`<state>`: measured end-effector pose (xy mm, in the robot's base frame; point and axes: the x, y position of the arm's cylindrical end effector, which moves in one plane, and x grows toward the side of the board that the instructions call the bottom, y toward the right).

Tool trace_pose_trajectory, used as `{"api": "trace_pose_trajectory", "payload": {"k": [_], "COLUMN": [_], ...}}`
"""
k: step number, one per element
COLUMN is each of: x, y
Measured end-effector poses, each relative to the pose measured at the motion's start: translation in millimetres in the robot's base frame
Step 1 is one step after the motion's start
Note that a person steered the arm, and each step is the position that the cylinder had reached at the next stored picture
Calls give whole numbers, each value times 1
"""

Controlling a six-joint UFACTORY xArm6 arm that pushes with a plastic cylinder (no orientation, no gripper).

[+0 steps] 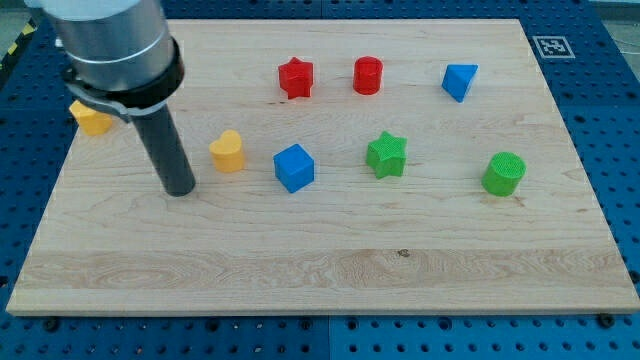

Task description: Push the yellow heart into the blue cube

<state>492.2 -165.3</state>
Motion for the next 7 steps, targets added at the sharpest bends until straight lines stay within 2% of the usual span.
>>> {"api": "trace_pose_trajectory", "payload": {"k": [2,5,7], "x": [-8,-53,-47], "y": [-6,27,28]}}
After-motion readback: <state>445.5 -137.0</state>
